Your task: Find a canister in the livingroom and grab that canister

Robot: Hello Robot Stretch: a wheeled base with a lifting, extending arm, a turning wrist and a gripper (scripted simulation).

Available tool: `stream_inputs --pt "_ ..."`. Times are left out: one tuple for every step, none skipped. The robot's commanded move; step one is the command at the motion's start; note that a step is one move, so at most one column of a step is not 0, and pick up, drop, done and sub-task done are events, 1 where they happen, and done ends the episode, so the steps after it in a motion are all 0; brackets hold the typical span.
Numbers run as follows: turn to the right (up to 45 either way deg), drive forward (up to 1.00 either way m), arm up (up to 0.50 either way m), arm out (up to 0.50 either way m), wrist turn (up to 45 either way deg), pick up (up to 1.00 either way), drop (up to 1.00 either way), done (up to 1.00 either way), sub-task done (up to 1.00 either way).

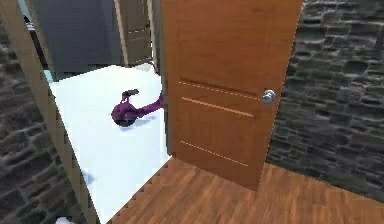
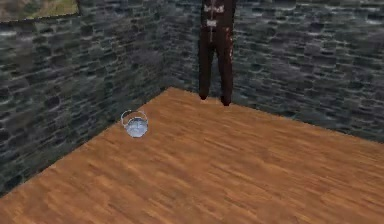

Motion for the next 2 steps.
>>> stream_inputs --pt "-6.0 0.0 0.0 0.0 0.0 0.0 0.0 0.0 0.0" --pt "0.0 0.65 0.0 0.0 0.0 0.0 0.0 0.0 0.0"
